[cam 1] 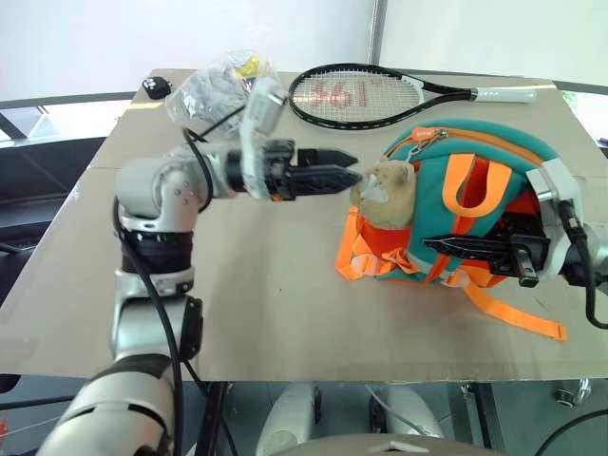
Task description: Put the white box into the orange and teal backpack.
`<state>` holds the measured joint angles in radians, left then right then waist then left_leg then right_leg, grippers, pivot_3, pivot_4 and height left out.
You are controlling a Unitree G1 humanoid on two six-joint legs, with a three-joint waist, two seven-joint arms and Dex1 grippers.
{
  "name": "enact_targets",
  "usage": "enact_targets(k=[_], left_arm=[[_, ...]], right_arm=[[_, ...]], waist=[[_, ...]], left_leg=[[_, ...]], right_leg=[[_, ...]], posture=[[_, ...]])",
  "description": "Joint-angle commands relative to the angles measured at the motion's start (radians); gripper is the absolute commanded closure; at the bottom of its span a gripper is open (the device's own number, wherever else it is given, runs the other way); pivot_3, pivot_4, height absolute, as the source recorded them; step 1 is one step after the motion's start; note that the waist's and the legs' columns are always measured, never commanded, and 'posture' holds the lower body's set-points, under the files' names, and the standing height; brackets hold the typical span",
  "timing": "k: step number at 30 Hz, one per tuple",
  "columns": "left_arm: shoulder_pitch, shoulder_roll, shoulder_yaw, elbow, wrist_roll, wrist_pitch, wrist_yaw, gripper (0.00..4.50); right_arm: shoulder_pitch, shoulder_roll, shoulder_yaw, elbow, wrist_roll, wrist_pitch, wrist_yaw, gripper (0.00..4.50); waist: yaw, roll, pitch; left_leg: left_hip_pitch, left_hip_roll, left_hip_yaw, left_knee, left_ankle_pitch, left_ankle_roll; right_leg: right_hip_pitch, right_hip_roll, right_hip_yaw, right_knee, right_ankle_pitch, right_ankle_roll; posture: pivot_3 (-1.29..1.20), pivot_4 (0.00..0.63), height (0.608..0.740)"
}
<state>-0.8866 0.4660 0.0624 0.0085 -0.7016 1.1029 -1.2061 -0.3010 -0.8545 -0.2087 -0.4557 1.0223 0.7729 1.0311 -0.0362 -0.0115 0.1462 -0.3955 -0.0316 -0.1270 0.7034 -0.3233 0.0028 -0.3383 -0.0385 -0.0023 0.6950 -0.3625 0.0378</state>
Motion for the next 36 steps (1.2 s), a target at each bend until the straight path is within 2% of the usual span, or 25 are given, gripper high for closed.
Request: enact_targets(k=[1,7,13,15,16,18,22,26,31,36], left_arm=[[0.008,-0.067,-0.003,-0.114,-0.059,0.056,0.132,0.55],[0.008,-0.135,-0.01,-0.099,-0.087,0.067,0.226,0.55],[0.019,-0.082,-0.031,-0.097,-0.095,0.026,0.172,3.15],[0.02,-0.057,-0.015,-0.087,-0.095,0.009,0.167,3.93],[0.018,-0.044,-0.003,-0.078,-0.097,-0.004,0.162,4.13],[0.008,-0.02,0.02,-0.052,-0.094,-0.037,0.157,4.18],[-0.028,0.059,0.106,0.064,-0.098,-0.07,0.166,4.18],[0.01,0.101,0.153,0.112,-0.109,-0.056,0.193,4.18],[0.128,0.127,0.147,0.105,-0.073,-0.067,0.222,4.18],[0.35,0.078,0.114,0.041,-0.035,-0.082,0.319,4.18]], right_arm=[[-0.014,-0.004,-0.021,-0.021,0.011,-0.014,0.007,4.5],[0.001,-0.005,-0.033,-0.033,0.015,-0.013,0.0,4.5],[0.019,0.004,-0.062,-0.038,0.017,-0.021,-0.04,4.5],[0.017,0.008,-0.079,-0.028,0.013,-0.026,-0.063,4.5],[0.014,0.011,-0.089,-0.022,0.012,-0.028,-0.077,4.5],[0.005,0.026,-0.111,-0.006,0.005,-0.038,-0.113,4.5],[-0.062,0.093,-0.184,0.098,-0.003,-0.064,-0.275,4.5],[-0.1,0.124,-0.22,0.16,-0.006,-0.069,-0.347,4.5],[-0.106,0.137,-0.238,0.186,-0.02,-0.078,-0.383,4.5],[-0.116,0.151,-0.227,0.199,-0.068,-0.1,-0.427,4.5]], waist=[[0.001,0.0,0.0],[0.006,0.0,0.0],[0.012,0.0,0.0],[0.016,0.0,0.0],[0.017,0.0,0.0],[0.021,0.0,0.0],[0.017,0.0,0.0],[0.014,0.0,0.0],[0.005,0.001,0.0],[-0.006,0.002,0.0]], left_leg=[[0.0,0.0,0.0,0.0,0.0,0.0],[0.002,0.0,0.003,0.001,0.0,0.0],[0.003,0.0,0.004,0.001,0.0,0.0],[0.003,0.001,0.004,0.001,0.0,0.0],[0.003,0.001,0.004,0.0,0.0,0.0],[0.004,0.001,0.004,0.0,0.0,0.0],[0.005,0.001,0.004,-0.001,0.0,0.0],[0.008,0.001,0.006,-0.002,0.0,0.0],[0.008,0.001,0.005,-0.003,0.0,0.0],[0.01,0.001,0.006,-0.004,0.0,0.0]], right_leg=[[0.0,0.001,0.0,0.0,0.0,0.0],[0.003,0.001,0.0,0.0,0.0,0.0],[0.003,0.001,0.001,0.0,0.0,0.0],[0.003,0.001,0.001,0.0,0.0,0.0],[0.003,0.002,0.001,0.0,0.0,0.0],[0.003,0.002,0.001,0.0,0.0,0.0],[0.003,0.001,0.001,0.0,0.0,0.0],[0.003,0.001,0.002,0.0,0.0,0.0],[0.003,0.001,0.004,0.0,0.0,0.0],[0.003,-0.001,0.008,0.0,0.0,0.0]], posture=[[0.0,0.15,0.74],[0.0,0.15,0.74],[0.0,0.15,0.74],[0.0,0.15,0.74],[0.0,0.15,0.74],[0.0,0.15,0.74],[0.0,0.15,0.74],[0.0,0.15,0.74],[0.0,0.15,0.74],[0.0,0.15,0.74]])
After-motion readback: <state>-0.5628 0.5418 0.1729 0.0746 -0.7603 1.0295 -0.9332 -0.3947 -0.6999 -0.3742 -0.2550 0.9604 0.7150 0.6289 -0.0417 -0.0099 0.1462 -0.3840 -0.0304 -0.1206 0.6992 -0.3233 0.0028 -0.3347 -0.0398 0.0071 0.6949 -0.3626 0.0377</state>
